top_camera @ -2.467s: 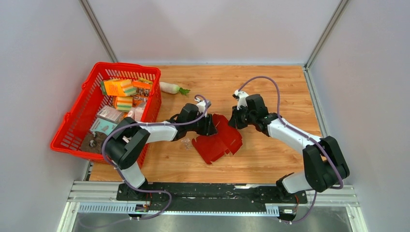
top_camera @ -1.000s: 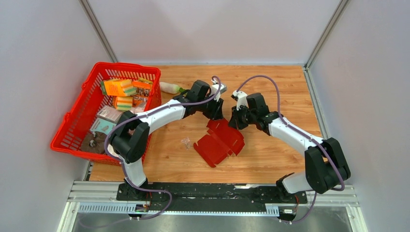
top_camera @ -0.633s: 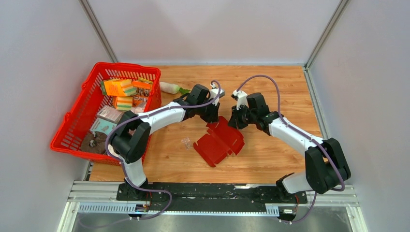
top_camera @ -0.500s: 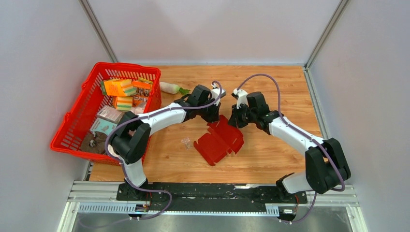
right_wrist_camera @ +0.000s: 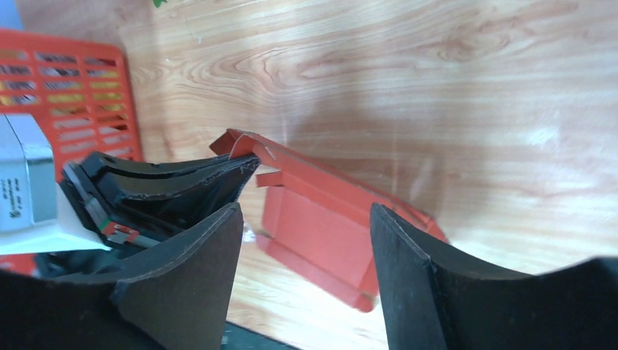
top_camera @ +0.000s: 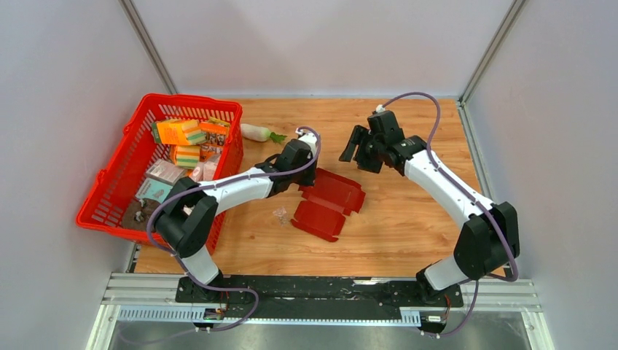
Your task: Fold the paper box
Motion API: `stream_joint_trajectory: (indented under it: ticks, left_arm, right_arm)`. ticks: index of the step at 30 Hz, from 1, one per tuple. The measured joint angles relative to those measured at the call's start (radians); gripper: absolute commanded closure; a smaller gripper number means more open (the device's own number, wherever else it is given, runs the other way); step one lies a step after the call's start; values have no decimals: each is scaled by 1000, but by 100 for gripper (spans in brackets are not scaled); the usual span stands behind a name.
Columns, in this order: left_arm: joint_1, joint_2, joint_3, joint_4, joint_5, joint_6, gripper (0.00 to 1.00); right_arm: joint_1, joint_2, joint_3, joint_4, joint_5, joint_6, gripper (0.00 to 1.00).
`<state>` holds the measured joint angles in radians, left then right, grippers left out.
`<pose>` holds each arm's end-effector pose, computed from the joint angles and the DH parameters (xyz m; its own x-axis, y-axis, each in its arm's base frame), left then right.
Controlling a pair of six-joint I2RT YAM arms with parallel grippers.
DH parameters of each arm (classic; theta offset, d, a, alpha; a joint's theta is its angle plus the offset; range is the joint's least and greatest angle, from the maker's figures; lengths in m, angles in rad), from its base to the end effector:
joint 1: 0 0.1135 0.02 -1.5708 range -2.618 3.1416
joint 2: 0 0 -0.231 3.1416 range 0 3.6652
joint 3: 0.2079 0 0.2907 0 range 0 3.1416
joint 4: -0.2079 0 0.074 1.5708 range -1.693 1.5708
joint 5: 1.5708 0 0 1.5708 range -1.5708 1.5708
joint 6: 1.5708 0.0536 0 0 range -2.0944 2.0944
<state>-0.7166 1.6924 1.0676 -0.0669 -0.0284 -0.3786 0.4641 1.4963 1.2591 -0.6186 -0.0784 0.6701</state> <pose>0.3117 -0.2695 0.1437 -0.6835 0.1054 -0.7223 0.4170 0.8686 -0.2678 0.3352 0.1725 0.2391 -0.8349 0.2745 -0.4771 0.0336 0.8906 0.4535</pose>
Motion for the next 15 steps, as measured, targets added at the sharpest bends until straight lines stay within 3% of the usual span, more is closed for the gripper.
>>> stream_joint_trajectory:
  ticks: [1,5,9,15]
  left_arm:
    - [-4,-6,-10,10,-29,-13,100]
    - [-25,-37,-39,42,-118,-48,100]
    - [-34,-69,-53,77,-163,-71,100]
    - [-41,-92,-67,113,-198,-92,100]
  right_arm:
    - [0,0,7,-13,2,44,24]
    - [14,-37,-16,-18,7,260,24]
    - [27,-154,-134,64,-10,477,33]
    - [37,-238,-286,183,-24,790,37]
